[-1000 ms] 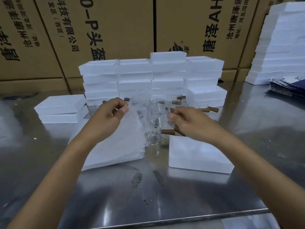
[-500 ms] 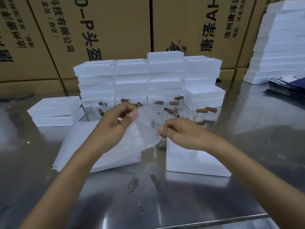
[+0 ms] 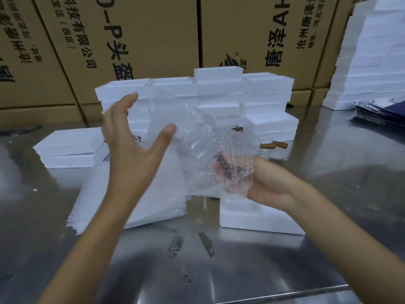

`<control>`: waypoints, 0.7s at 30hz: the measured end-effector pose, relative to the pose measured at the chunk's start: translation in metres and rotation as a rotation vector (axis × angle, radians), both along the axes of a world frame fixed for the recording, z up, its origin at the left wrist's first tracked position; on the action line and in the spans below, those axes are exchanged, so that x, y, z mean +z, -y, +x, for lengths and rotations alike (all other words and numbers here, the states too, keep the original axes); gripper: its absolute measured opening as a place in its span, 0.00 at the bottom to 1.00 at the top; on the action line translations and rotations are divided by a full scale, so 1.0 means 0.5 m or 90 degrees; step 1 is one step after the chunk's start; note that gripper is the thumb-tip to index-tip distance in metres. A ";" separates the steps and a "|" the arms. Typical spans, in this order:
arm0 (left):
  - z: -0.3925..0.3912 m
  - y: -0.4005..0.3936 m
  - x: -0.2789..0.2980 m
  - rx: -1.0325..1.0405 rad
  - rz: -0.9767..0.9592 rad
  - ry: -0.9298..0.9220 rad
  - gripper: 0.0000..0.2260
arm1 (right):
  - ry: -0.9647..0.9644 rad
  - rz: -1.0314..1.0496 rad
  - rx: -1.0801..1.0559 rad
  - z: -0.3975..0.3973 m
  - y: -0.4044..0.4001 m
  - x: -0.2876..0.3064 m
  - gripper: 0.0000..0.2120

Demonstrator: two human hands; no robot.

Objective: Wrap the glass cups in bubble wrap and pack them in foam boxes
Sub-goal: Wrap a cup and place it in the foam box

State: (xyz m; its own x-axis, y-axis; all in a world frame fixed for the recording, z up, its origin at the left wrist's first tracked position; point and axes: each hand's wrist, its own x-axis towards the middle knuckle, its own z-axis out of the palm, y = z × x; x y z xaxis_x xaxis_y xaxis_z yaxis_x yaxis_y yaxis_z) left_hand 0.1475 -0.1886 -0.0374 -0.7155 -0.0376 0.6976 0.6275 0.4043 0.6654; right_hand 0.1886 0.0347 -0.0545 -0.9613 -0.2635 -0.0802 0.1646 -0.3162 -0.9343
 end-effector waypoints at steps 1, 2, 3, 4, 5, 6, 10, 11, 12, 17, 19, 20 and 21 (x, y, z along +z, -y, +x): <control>-0.012 0.009 0.006 -0.062 0.010 0.103 0.31 | -0.008 -0.003 0.015 0.005 -0.001 -0.003 0.09; -0.021 0.013 0.008 -0.146 0.024 0.201 0.33 | -0.009 -0.006 0.023 0.009 0.000 -0.005 0.14; -0.026 0.012 0.004 -0.236 0.037 0.276 0.34 | -0.010 -0.003 0.029 0.012 0.003 -0.007 0.19; -0.026 0.007 -0.004 -0.307 0.048 0.328 0.34 | -0.016 0.004 0.037 0.015 0.006 -0.011 0.21; -0.024 0.000 -0.014 -0.353 0.055 0.367 0.35 | -0.022 0.015 0.041 0.017 0.010 -0.014 0.23; -0.017 -0.011 -0.023 -0.390 0.069 0.400 0.35 | -0.027 0.029 0.036 0.020 0.013 -0.016 0.22; 0.004 -0.059 -0.051 -0.434 0.187 0.467 0.36 | -0.031 0.057 0.002 0.026 0.019 -0.024 0.19; 0.008 -0.070 -0.054 -0.435 0.204 0.475 0.36 | -0.029 0.054 -0.001 0.030 0.021 -0.026 0.18; 0.015 -0.080 -0.055 -0.441 0.213 0.488 0.35 | -0.027 0.062 -0.019 0.033 0.023 -0.028 0.16; 0.023 -0.101 -0.056 -0.404 0.197 0.549 0.53 | 0.046 0.161 -0.111 0.034 0.001 -0.063 0.16; 0.017 -0.100 -0.054 -0.387 0.205 0.563 0.62 | 0.010 0.181 -0.082 0.035 -0.007 -0.063 0.16; 0.017 -0.100 -0.052 -0.382 0.203 0.565 0.63 | 0.003 0.204 -0.070 0.038 -0.012 -0.061 0.15; 0.018 -0.100 -0.052 -0.383 0.200 0.565 0.62 | -0.005 0.235 -0.054 0.042 -0.020 -0.058 0.13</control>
